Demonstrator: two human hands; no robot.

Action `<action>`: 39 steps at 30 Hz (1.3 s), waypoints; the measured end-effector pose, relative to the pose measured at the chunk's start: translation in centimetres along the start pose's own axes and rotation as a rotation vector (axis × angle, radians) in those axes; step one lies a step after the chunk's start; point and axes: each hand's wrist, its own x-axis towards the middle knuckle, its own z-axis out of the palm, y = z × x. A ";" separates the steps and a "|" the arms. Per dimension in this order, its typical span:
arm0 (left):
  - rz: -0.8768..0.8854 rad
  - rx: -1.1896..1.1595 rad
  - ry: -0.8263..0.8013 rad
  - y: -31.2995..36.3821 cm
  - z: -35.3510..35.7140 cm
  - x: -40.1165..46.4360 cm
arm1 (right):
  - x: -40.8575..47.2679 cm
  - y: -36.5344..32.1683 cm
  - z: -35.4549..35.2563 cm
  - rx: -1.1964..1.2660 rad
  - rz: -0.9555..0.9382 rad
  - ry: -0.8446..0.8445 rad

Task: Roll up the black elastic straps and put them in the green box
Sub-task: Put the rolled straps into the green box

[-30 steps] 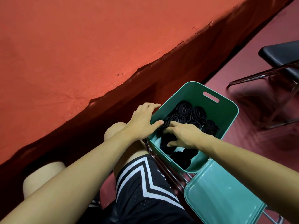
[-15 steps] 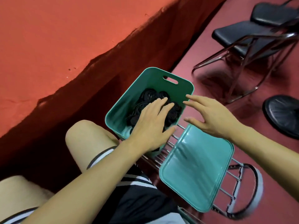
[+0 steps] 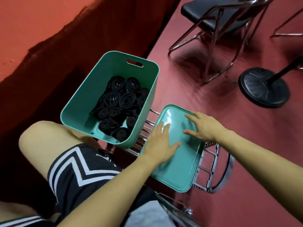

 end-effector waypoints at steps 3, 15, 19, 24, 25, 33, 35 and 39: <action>-0.211 -0.022 -0.068 -1.9 0.9 0.5 | 0.7 0.0 1.5 0.177 0.220 -0.150; -0.374 -0.229 -0.071 -3.4 2.6 0.3 | -2.4 -4.7 5.9 0.857 0.620 -0.018; -0.312 -0.146 -0.062 -2.3 2.7 -0.5 | -3.0 -5.7 5.9 1.006 0.664 0.134; -0.247 -0.318 -0.175 0.1 2.1 -0.3 | -3.9 -6.8 4.3 1.223 0.685 0.277; -0.258 -0.330 -0.175 0.7 1.8 -0.3 | -4.1 -7.1 4.0 1.236 0.688 0.302; -0.226 -0.335 -0.090 3.4 -0.6 -0.3 | -5.1 -9.6 0.1 1.471 0.465 0.597; -0.221 -0.364 -0.063 3.6 -1.5 -0.4 | -5.3 -10.0 -1.3 1.517 0.421 0.648; -0.192 -0.429 0.043 3.9 -4.0 -0.9 | -5.6 -11.0 -3.0 1.545 0.361 0.671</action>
